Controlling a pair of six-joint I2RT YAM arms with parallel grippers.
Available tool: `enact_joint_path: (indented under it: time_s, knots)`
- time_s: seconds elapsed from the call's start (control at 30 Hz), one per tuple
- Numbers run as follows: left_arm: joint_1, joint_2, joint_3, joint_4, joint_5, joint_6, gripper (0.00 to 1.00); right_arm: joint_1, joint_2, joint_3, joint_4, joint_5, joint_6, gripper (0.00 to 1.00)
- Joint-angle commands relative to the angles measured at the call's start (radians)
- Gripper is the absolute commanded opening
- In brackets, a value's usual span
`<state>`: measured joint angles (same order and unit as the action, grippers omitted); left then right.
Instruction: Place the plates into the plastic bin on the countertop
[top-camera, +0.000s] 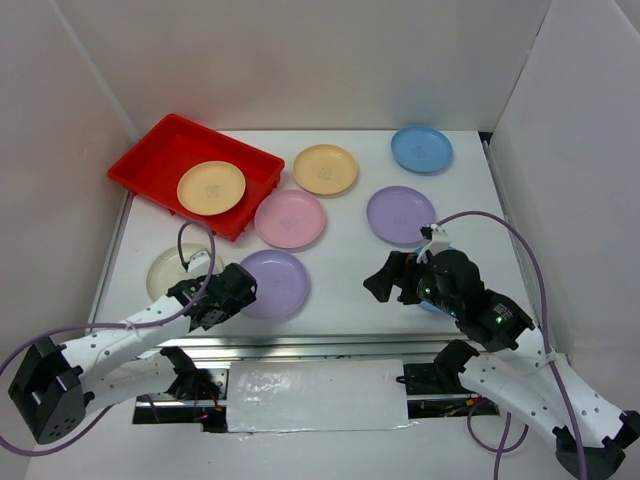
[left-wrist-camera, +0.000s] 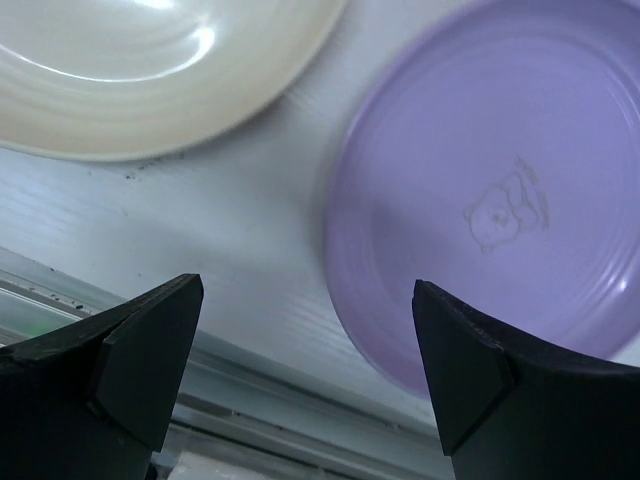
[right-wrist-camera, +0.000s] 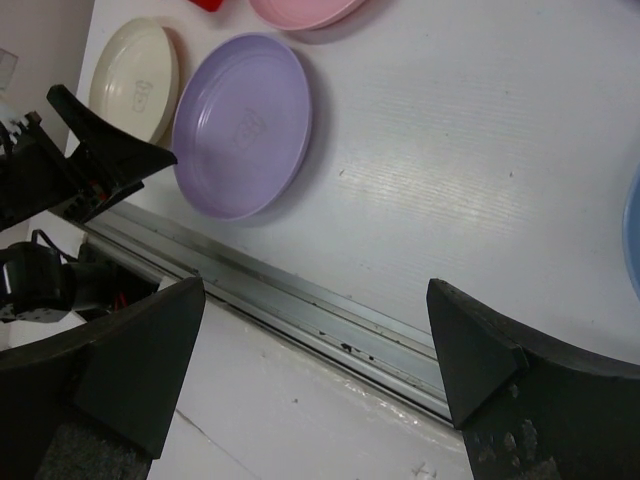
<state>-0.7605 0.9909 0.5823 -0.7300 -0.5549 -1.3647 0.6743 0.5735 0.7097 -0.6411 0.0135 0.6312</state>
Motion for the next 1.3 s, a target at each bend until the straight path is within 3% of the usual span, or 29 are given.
enact_joint_path:
  time_s: [0.0,0.23,0.6,0.83,0.9,0.97,1.13,1.27]
  knots:
    - [0.062,-0.003,-0.009,0.078,-0.034,-0.048,0.99,0.024,-0.003,0.034,0.018,0.006,-0.001,1.00]
    - [0.102,0.097,-0.018,0.172,0.016,0.010,0.95,0.039,0.003,0.051,0.008,0.022,-0.001,1.00]
    - [0.069,0.157,-0.093,0.239,0.023,-0.022,0.69,0.061,0.012,0.057,0.004,0.043,0.007,1.00]
    - [0.029,0.146,-0.128,0.235,0.012,-0.042,0.27,0.067,0.012,0.062,-0.005,0.055,0.012,1.00]
    - [0.021,0.131,-0.137,0.221,0.001,-0.054,0.21,0.070,0.006,0.065,-0.005,0.055,0.012,1.00]
    - [0.001,0.112,-0.144,0.178,-0.008,-0.069,0.00,0.070,0.003,0.068,-0.008,0.055,0.012,1.00]
    - [-0.153,-0.004,-0.055,-0.011,-0.068,-0.137,0.00,0.071,-0.001,0.071,-0.014,0.066,0.015,1.00]
    - [-0.275,-0.083,0.083,-0.085,-0.112,-0.085,0.00,0.073,0.003,0.068,0.007,0.066,0.018,1.00]
